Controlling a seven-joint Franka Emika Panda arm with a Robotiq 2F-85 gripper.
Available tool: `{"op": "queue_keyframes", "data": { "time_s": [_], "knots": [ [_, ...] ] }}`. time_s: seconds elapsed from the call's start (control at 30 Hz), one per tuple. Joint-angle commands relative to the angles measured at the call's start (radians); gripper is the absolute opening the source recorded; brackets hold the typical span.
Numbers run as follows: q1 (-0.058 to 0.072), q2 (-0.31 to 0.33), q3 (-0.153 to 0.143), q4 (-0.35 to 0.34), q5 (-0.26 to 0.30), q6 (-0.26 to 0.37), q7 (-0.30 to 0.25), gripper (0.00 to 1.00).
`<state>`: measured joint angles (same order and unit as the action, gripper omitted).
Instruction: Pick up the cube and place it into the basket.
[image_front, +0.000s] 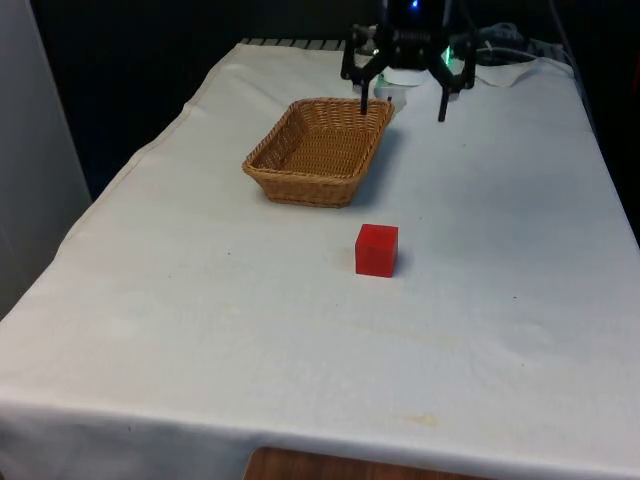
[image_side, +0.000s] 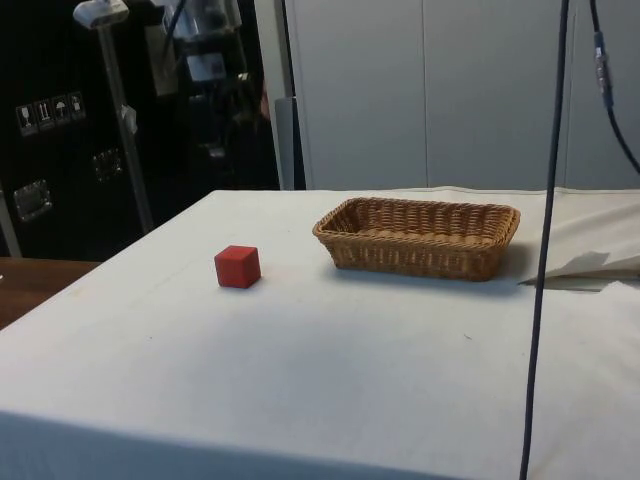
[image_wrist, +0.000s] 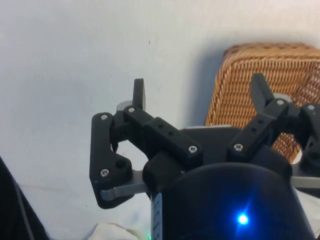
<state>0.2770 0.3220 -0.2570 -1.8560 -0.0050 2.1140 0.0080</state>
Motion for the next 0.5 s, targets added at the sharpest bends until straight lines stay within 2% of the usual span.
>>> {"op": "queue_keyframes", "data": {
  "time_s": [0.0, 0.23, 0.27, 0.47],
  "knots": [
    [0.003, 0.013, -0.003, 0.005, -0.009, 0.011, 0.01, 1.0],
    [0.003, 0.056, -0.005, 0.001, -0.009, 0.065, 0.022, 1.0],
    [0.0, 0.055, -0.002, 0.004, -0.002, 0.052, 0.013, 1.0],
    [0.003, 0.07, -0.004, -0.008, -0.008, 0.095, 0.025, 1.0]
  ]
}}
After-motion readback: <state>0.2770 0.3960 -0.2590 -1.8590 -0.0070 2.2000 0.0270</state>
